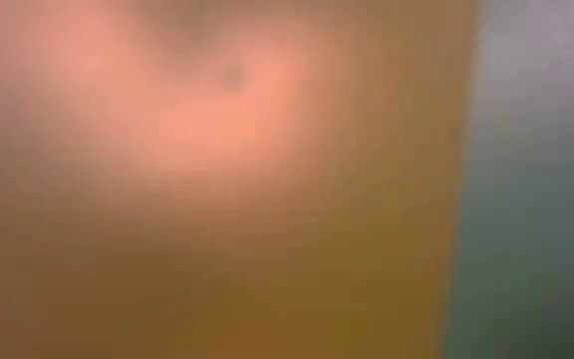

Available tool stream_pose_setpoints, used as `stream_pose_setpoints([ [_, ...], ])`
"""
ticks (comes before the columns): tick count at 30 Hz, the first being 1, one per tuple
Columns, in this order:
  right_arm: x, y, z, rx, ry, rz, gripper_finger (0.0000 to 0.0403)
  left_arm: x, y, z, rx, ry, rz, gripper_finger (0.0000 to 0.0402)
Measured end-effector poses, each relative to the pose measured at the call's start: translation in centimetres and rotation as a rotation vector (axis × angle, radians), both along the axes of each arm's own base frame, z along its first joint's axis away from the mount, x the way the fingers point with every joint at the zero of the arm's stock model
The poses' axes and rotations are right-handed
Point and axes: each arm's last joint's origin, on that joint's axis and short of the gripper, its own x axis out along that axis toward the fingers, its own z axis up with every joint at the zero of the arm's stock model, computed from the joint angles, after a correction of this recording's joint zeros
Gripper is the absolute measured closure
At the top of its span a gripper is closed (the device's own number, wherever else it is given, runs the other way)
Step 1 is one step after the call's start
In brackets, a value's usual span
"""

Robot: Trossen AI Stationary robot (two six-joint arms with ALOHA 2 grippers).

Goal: Pick & Place USB Port
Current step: Put the large brown charger cable into the yellow bin

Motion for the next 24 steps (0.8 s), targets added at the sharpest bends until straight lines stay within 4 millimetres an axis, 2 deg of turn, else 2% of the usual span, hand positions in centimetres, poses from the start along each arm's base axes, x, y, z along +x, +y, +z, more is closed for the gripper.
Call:
stream_pose_setpoints([
  [5,0.0,0.0,-0.1,-0.001,0.007,0.000,0.0330,0.3,0.6,0.1,0.065,-0.030,0.016,0.0294],
  [8,0.0,0.0,-0.3,-0.002,0.034,0.000,0.0330,0.6,2.0,0.2,0.140,-0.003,-0.003,0.0293],
  [15,-0.1,0.2,-0.5,0.039,0.061,0.014,0.0330,1.8,7.8,-0.1,0.214,0.144,-0.142,0.0293],
  [20,-0.1,0.8,-0.6,0.059,0.068,0.054,0.0330,1.5,12.1,2.4,0.272,0.167,-0.180,0.0293],
  [24,-0.1,1.3,-0.7,0.069,0.078,0.083,0.0330,-0.3,15.6,4.4,0.364,0.288,-0.168,0.0293],
])
